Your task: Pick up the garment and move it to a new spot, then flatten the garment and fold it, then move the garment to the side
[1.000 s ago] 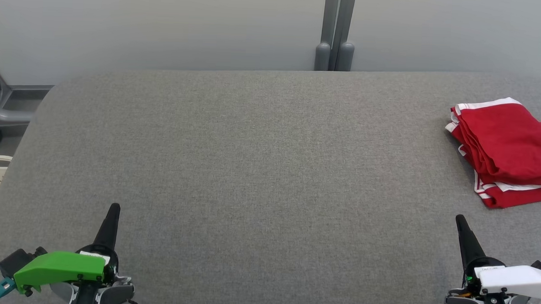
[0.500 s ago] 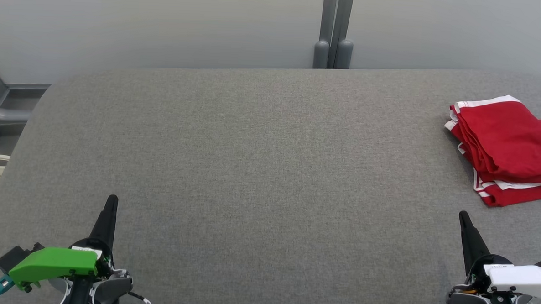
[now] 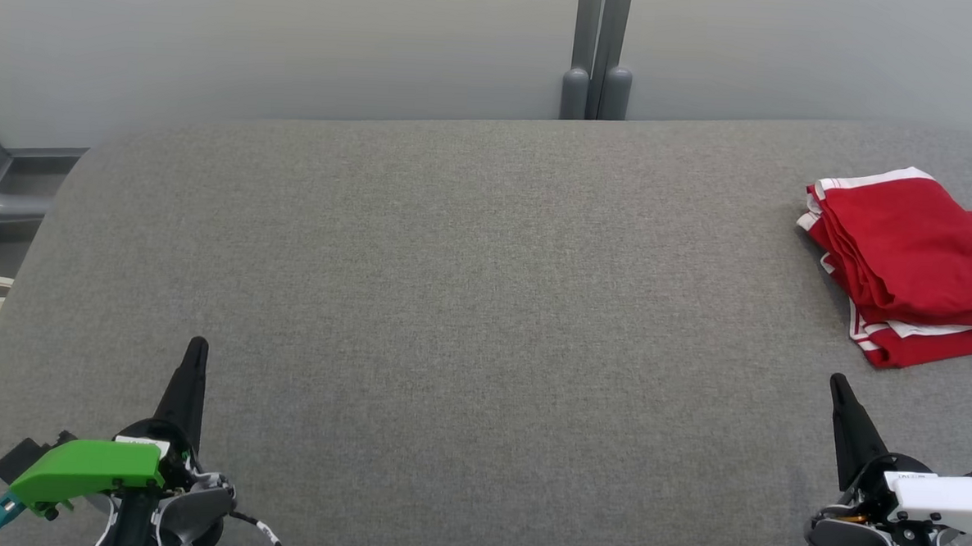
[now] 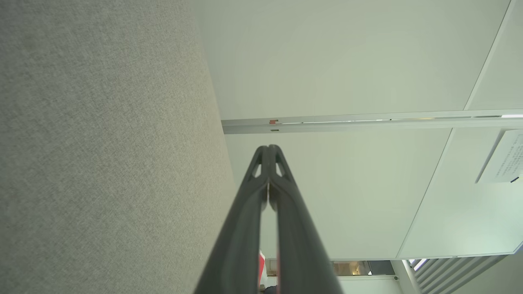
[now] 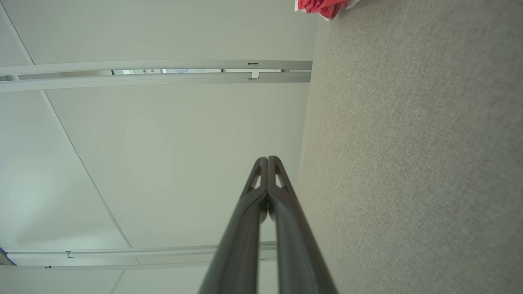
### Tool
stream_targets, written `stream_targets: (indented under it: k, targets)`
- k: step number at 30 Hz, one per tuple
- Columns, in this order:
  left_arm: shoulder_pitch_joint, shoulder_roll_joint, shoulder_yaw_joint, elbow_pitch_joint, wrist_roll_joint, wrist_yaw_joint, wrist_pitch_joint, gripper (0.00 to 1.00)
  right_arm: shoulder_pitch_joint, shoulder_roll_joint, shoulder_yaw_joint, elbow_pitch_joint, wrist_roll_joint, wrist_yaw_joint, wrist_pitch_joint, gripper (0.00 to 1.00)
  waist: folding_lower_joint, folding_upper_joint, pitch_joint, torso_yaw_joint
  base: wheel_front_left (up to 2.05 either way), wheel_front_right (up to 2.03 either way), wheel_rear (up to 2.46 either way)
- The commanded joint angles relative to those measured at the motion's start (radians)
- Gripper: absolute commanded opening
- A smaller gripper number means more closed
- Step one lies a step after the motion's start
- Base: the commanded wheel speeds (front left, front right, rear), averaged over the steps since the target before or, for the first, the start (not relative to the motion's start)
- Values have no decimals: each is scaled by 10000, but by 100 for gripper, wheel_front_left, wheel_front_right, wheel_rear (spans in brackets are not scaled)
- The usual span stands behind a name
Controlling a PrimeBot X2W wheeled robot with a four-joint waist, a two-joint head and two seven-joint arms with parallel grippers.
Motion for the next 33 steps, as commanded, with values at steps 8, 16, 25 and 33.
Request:
stream_targets:
  k: [8,16,25,33]
  targets:
    - [-189,-20,63,-23,-125,-82,55,0,18,-43,-32,-64,158,4,40,0,0,-1,6,-4,0,0,0]
    - [-188,-20,64,-22,-125,-82,55,0,18,-43,-32,-64,158,4,40,0,0,-1,6,-4,0,0,0]
    - [-188,-19,64,-23,-124,-82,54,0,18,-43,-31,-64,158,4,40,0,0,-1,6,-4,0,0,0]
    - [-187,-19,63,-24,-124,-82,55,0,18,-43,-31,-64,159,4,40,0,0,-1,6,-4,0,0,0]
